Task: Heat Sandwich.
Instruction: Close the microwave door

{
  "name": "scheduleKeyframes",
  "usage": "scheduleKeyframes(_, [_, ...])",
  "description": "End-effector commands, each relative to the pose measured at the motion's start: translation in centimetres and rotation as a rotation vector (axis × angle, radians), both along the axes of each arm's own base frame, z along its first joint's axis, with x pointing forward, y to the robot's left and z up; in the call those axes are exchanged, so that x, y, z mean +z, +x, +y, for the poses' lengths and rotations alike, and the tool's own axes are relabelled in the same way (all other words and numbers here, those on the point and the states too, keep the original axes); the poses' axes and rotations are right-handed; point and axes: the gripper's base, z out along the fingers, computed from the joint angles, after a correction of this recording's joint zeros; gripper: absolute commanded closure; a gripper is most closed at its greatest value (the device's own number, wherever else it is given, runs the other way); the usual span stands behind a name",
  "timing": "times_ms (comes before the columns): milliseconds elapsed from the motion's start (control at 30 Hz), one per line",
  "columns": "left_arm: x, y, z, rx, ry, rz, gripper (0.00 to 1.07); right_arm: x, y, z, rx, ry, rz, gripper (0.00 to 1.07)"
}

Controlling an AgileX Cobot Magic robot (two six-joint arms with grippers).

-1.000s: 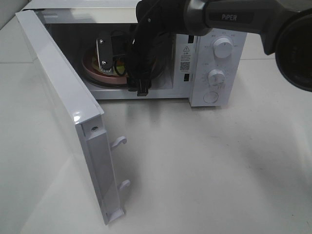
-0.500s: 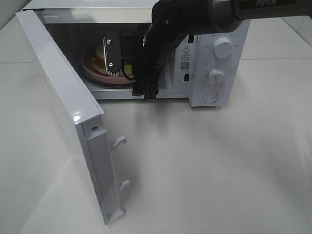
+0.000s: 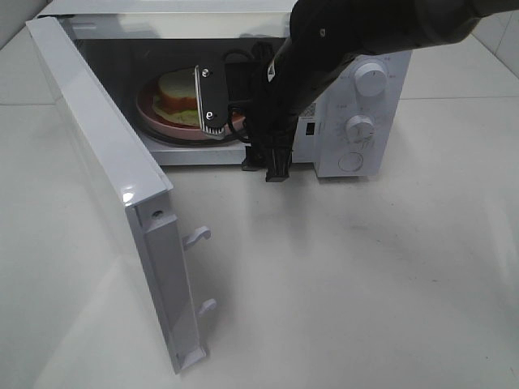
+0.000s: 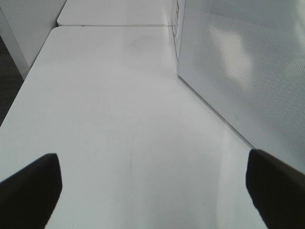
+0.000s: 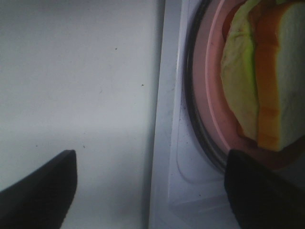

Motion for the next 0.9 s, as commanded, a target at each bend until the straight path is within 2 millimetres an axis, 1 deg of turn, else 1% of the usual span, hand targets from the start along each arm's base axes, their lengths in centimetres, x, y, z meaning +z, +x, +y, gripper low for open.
scheduleKeyframes(33, [0.1, -0.3, 0.0, 0.006, -0.005, -0.031, 0.05, 1.2, -1.0, -0.8, -0.026, 0.023, -0.004, 0.27])
scheduleKeyframes(100, [0.1, -0.3, 0.0, 0.006, -0.005, -0.031, 0.05, 1.7, -1.6, -1.2, -0.036, 0.032, -0.004, 0.28])
scheduleKeyframes(133, [0.1, -0.3, 0.0, 0.006, -0.005, -0.031, 0.05, 1.7, -1.6, -1.2, -0.036, 0.032, -0.004, 0.28])
scheduleKeyframes(267, [0.1, -0.3, 0.0, 0.006, -0.005, -0.031, 0.05, 2.9, -3.5, -2.6, -0.069, 0.054, 0.006, 0.29])
scheduleKeyframes(300, [0.1, -0.3, 0.0, 0.006, -0.005, -0.031, 0.05, 2.9, -3.5, -2.6, -0.069, 0.054, 0.006, 0.29])
scheduleKeyframes(400, [0.1, -0.3, 0.0, 0.006, -0.005, -0.031, 0.05, 2.9, -4.7, -3.4, -0.087, 0.056, 0.023, 0.3])
scheduleKeyframes(433, [0.1, -0.3, 0.0, 0.006, -0.005, -0.031, 0.05, 2.9, -5.3, -3.9, -0.091, 0.055, 0.029, 0.31])
scheduleKeyframes(467, [0.1, -0.3, 0.0, 0.006, -0.005, -0.031, 0.05, 2.9, -5.3, -3.9, -0.091, 0.055, 0.029, 0.31])
scheduleKeyframes(533, [0.1, -0.3, 0.0, 0.006, -0.005, -0.031, 0.05, 3.1, -6.0, -4.3, -0.092, 0.055, 0.03, 0.31])
scheduleKeyframes(567, [0.1, -0.3, 0.0, 0.006, -0.005, -0.031, 0.05, 3.1, -6.7, -4.8, -0.109, 0.059, 0.043, 0.31])
scheduleKeyframes(600, [0.1, -0.3, 0.0, 0.006, -0.005, -0.031, 0.05, 3.1, -6.7, -4.8, -0.109, 0.059, 0.043, 0.31])
scheduleKeyframes(667, [0.1, -0.3, 0.0, 0.006, -0.005, -0.031, 0.05, 3.2, -7.4, -5.4, -0.14, 0.065, 0.066, 0.31])
scheduleKeyframes(700, [0.1, -0.3, 0.0, 0.006, -0.005, -0.031, 0.05, 3.1, -8.2, -6.0, -0.168, 0.063, 0.085, 0.31])
scheduleKeyframes(767, [0.1, -0.3, 0.0, 0.006, -0.005, -0.031, 0.05, 3.2, -8.5, -6.3, -0.186, 0.066, 0.089, 0.31])
scheduleKeyframes(867, [0.1, -0.3, 0.0, 0.006, -0.005, -0.031, 0.05, 3.4, -9.8, -7.5, -0.276, 0.067, 0.12, 0.31])
scheduleKeyframes(900, [0.1, -0.3, 0.0, 0.006, -0.005, -0.031, 0.05, 3.4, -9.8, -7.5, -0.276, 0.067, 0.12, 0.31])
